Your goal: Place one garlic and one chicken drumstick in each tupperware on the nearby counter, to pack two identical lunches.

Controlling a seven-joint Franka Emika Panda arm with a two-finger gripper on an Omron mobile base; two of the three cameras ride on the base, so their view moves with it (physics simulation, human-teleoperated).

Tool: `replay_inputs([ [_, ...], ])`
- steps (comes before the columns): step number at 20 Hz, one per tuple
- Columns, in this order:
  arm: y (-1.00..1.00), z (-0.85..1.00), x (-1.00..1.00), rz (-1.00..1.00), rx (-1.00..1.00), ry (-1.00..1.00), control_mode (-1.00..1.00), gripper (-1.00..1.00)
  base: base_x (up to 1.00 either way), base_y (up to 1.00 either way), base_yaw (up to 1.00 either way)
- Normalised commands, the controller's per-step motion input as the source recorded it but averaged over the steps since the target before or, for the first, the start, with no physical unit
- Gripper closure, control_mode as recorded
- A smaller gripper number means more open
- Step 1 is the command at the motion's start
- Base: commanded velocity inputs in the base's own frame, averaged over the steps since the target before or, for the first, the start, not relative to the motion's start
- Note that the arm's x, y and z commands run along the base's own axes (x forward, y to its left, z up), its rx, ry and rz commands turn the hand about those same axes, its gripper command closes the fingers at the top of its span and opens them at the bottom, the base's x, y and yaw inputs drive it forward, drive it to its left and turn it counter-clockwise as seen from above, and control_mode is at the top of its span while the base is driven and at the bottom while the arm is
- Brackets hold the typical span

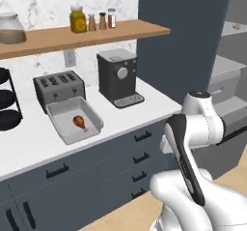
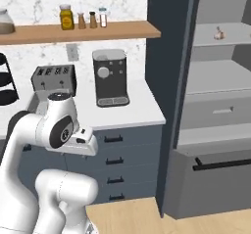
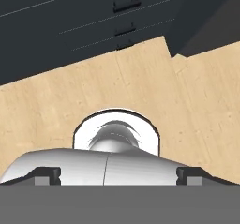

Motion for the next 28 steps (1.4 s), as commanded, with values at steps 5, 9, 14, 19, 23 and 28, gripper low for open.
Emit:
replay_inputs([
  [5, 0.00, 0.00, 0.00, 0.00, 0.00, 0.00, 1.00, -1.00, 0.03, -1.00, 0.00],
  [9, 0.00, 0.00, 0.00, 0.00, 0.00, 0.00, 1.00, -1.00, 0.26, -1.00, 0.00],
  [14, 0.00, 0.00, 0.00, 0.00, 0.00, 0.00, 1.00, -1.00, 0.54, -1.00, 0.00],
  [19, 0.00, 0.00, 0.00, 0.00, 0.00, 0.00, 1.00, -1.00, 0.74, -0.98, 0.02],
  [23, 0.00, 0.00, 0.00, 0.00, 0.00, 0.00, 1.00, -1.00, 0.69, -0.84, 0.01],
  [28, 0.00, 0.00, 0.00, 0.00, 0.00, 0.00, 1.00, -1.00, 0.66, -0.55, 0.01],
])
